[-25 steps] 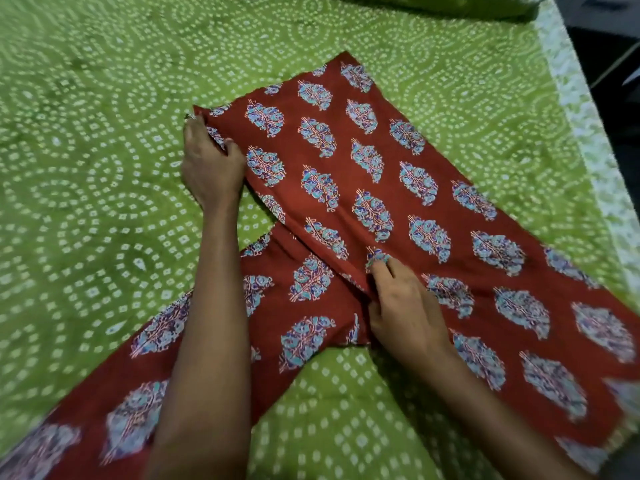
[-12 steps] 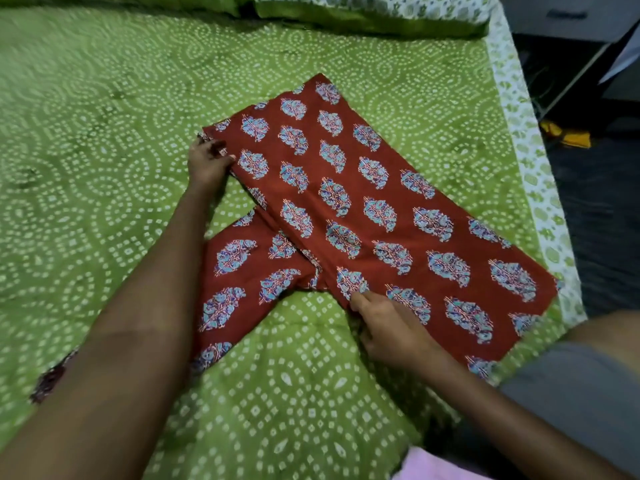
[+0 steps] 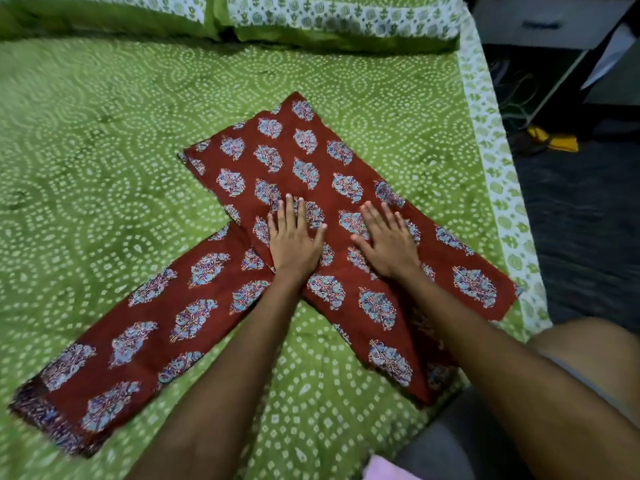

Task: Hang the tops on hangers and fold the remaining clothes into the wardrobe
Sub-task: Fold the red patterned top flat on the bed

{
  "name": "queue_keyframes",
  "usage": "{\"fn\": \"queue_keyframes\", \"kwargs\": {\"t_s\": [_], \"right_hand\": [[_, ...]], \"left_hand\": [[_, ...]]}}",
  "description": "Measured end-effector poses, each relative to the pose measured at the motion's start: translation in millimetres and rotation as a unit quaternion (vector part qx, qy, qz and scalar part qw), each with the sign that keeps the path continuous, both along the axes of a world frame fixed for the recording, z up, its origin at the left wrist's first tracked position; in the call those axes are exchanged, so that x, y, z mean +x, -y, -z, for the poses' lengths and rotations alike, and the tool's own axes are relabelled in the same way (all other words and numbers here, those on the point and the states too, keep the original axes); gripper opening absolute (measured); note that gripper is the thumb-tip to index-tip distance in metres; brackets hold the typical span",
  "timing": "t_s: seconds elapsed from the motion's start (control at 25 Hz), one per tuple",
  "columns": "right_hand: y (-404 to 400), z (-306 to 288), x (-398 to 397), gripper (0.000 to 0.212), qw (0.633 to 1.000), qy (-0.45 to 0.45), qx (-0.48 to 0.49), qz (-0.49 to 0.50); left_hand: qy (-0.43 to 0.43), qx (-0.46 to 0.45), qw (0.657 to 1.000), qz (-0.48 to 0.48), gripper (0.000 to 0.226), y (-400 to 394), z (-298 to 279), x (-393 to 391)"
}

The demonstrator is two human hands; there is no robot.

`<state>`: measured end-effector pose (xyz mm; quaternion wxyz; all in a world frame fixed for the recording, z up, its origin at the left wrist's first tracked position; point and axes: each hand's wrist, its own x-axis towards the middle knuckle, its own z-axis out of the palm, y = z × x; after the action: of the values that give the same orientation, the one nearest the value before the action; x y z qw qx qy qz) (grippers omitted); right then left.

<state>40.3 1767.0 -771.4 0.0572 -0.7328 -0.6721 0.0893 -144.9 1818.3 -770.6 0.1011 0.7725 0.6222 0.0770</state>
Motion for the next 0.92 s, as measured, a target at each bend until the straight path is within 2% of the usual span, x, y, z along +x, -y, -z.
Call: {"fn": "queue_keyframes", "kwargs": {"t_s": [0.12,0.2,0.28,0.36,0.44,0.6,0.72,0.84,0.92], "right_hand": [[-5.1,-3.6,25.7,0.072,0.994,0.027,0.000,0.110],[-4.1,-5.5,21.3,0.073,0.987,0.033,0.006,0.158],[7.0,-5.4,22.6,0.074,0.992,0.040,0.006,0.119],[23.5,-4.9,35.3,0.079,0.999,0.042,-0.004,0.031],[36.3,-3.7,52.0,0.084,0.999,0.037,-0.019,0.010],[59.8,-11.2,76.6,0.090,0.999,0.028,-0.024,0.039],[80.9,-16.8,95.6,0.088,0.997,0.052,-0.024,0.050],[91.5,-26.4,102.6,0.075,0.994,0.056,-0.038,0.088],[88.9,-31.3,90.0,0.066,0.985,0.052,-0.028,0.163]], "left_hand": [[-0.049,-0.012,0.999,0.006,0.072,-1.5,-2.8,3.1],[-0.066,-0.009,0.997,-0.023,0.073,2.3,-5.7,10.5],[-0.066,0.006,0.997,-0.027,0.074,13.1,-7.6,19.0],[-0.052,0.012,0.998,0.035,0.079,30.5,-6.9,35.5],[-0.049,-0.020,0.996,0.076,0.084,51.4,-5.7,57.6],[-0.027,-0.059,0.992,0.108,0.089,114.3,-8.6,103.1],[-0.021,-0.065,0.986,0.153,0.075,158.8,-8.9,130.7],[-0.007,-0.066,0.975,0.212,0.086,160.8,-14.0,133.2],[0.001,-0.051,0.969,0.241,0.088,140.2,-12.9,119.1]]}}
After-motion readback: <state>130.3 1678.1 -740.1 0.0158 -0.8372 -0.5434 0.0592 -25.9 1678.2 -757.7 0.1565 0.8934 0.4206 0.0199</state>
